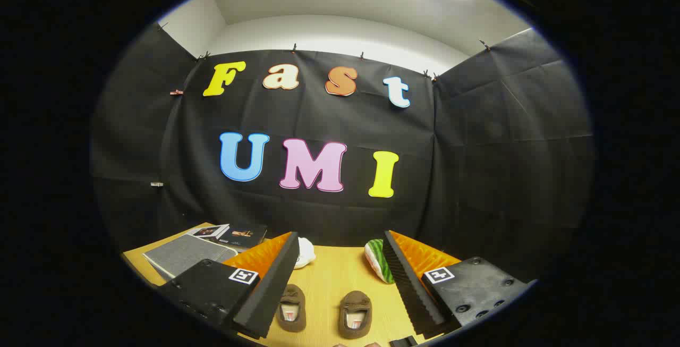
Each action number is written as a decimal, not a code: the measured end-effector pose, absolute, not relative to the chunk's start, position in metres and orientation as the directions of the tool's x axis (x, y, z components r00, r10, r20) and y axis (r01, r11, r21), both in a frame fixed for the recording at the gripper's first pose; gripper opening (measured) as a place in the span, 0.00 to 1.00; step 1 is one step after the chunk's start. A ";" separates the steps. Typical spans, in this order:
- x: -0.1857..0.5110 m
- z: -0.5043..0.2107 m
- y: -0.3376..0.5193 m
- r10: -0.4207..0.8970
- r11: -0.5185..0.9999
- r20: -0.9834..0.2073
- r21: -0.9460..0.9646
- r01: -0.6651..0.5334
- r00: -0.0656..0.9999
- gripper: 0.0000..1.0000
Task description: Open the storage box then place both shoes into the box .Put the left shoe in first, then the right shoe, with the right side of both shoes facing outward in a uniform manner.
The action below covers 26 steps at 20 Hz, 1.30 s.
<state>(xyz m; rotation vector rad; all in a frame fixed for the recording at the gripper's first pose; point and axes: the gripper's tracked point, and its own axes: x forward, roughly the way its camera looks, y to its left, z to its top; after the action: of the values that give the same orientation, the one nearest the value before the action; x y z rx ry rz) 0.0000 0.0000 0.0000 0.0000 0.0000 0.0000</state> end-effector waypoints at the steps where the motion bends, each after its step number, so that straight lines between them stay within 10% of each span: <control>1: 0.000 -0.001 0.002 0.005 1.000 -0.005 0.005 -0.005 1.000 0.97; 26: 0.044 -0.062 0.033 0.113 0.977 -0.218 0.204 -0.068 0.969 0.99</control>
<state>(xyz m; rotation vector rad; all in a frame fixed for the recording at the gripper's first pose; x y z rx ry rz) 0.0442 0.0327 -0.0618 0.1967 0.2308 0.0918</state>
